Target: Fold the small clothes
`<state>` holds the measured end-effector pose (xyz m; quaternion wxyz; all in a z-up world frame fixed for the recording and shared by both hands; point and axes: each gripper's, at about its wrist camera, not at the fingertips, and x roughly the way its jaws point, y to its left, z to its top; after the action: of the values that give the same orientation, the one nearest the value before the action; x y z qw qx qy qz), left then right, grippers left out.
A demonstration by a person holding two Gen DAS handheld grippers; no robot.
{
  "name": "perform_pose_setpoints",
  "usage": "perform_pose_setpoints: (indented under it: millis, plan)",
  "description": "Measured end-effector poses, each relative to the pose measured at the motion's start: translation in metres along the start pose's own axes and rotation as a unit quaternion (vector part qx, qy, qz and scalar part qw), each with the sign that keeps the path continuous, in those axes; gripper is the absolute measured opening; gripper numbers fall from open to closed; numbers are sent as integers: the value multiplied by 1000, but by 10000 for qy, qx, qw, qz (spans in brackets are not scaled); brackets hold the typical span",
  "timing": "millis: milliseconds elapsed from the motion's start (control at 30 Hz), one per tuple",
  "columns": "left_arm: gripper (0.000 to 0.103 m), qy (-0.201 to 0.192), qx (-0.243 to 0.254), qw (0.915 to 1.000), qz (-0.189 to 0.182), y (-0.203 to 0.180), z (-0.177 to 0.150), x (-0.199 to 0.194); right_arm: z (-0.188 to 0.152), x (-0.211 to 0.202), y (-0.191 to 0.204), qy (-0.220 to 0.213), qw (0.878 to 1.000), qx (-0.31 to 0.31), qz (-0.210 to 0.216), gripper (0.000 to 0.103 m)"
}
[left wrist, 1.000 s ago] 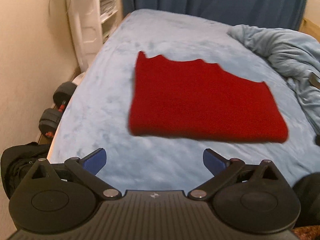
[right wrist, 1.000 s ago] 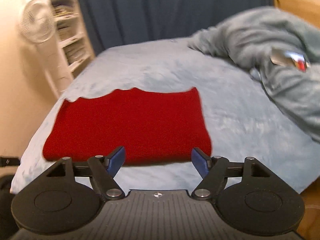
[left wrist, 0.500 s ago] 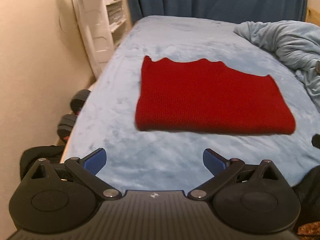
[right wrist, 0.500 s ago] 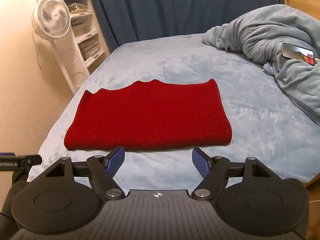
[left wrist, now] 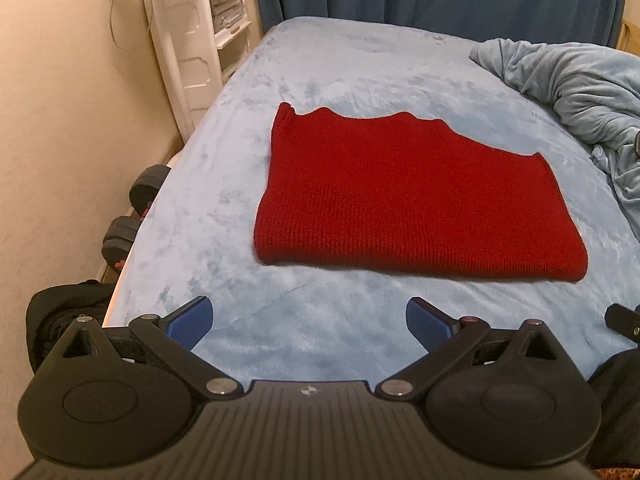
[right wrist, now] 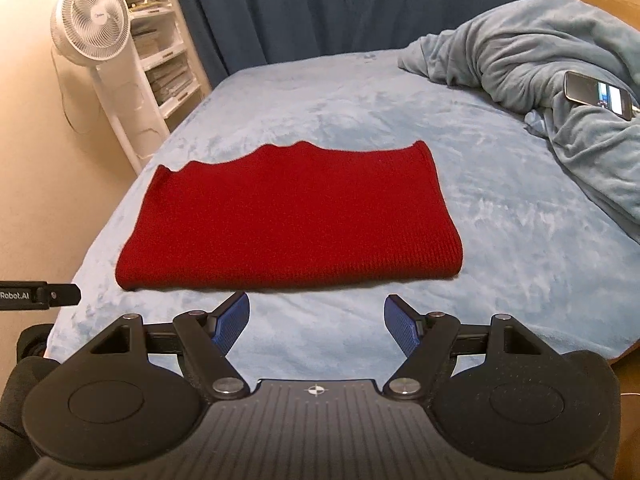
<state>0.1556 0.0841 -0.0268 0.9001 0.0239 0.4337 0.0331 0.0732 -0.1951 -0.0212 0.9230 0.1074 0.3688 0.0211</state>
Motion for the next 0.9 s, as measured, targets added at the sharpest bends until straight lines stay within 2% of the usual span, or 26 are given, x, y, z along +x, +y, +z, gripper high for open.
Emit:
perform_pose_setpoints:
  millis: [467,567,633,733,900]
  plan:
    - [103,273,37,9995,137,-5,18,37,2,45,-17,548,9969,517,-224,76]
    - [103,339,36,9993,152,-5,20,47,3,57,-34,680,9907,1179,3,76]
    - [103,390,39,9991,172,-4,21,54,5,70,-53,767,9801,1827,143,76]
    - [103,453,-5,9987,247,2,23,66,9,95,-85,792,9548,2844,343,76]
    - [103,559,-389,9964,512,26,31,92,10,129,-126,400,9147,4017,187,76]
